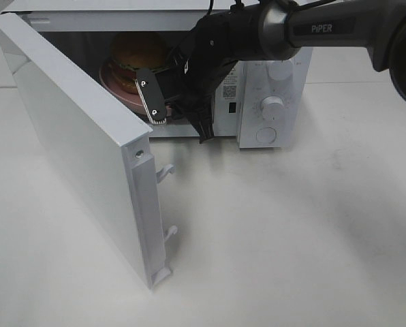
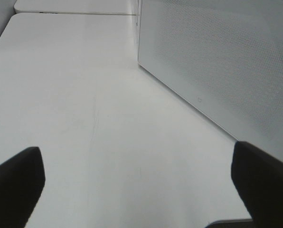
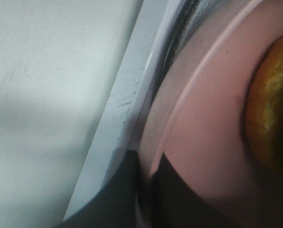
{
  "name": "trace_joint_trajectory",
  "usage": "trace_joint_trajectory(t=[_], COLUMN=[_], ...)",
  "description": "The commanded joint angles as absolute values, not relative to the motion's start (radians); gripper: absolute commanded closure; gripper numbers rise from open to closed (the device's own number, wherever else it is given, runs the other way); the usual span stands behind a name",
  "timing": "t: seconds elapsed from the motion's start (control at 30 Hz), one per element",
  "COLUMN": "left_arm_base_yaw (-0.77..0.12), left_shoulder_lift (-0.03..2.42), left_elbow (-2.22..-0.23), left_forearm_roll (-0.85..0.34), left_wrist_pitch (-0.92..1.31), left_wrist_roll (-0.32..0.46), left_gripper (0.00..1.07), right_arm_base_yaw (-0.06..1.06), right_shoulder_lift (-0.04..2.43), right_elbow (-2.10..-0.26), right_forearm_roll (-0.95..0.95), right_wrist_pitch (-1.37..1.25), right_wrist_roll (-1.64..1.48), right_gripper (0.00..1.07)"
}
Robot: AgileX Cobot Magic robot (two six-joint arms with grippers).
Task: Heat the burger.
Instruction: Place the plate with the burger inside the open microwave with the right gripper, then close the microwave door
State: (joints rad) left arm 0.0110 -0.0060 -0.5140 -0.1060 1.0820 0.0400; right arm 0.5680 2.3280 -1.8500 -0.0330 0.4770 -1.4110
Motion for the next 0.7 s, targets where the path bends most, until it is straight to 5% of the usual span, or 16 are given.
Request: trace_joint_trajectory(t=[0.03,0.23,0.33,0.4,0.7], left_arm_base_yaw=[0.009,0.009,0.009,0.009,0.009], left_shoulder_lift=[-0.022,-0.022,-0.022,-0.022,-0.022], left_elbow=[-0.515,-0.515,-0.515,-0.515,-0.515], left_forearm_roll=[-0.108,-0.108,-0.108,-0.108,-0.108], left_wrist_pitch=[1.068,1.068,1.068,1.068,1.068], left_wrist_roll=[0.034,0.034,0.034,0.034,0.034], left_gripper=[0.06,0.06,0.06,0.06,0.06], right_arm_base_yaw=[0.565,0.565,0.565,0.565,0.565], right_shoulder_lift=[2.338,2.342,2.342,2.342,2.303], right_elbow=[-1.873,-1.873,-1.873,-1.873,-1.792], right_forearm_roll=[-0.032,-0.033,-0.031,-0.030,-0.023], right_wrist_pitch=[0.434,0.415,0.414,0.435,0.447], right_wrist_roll=[-1.394,-1.394,-1.394,-1.389,-1.367], right_gripper=[1.04,0.94,0.82,0.63,0.45])
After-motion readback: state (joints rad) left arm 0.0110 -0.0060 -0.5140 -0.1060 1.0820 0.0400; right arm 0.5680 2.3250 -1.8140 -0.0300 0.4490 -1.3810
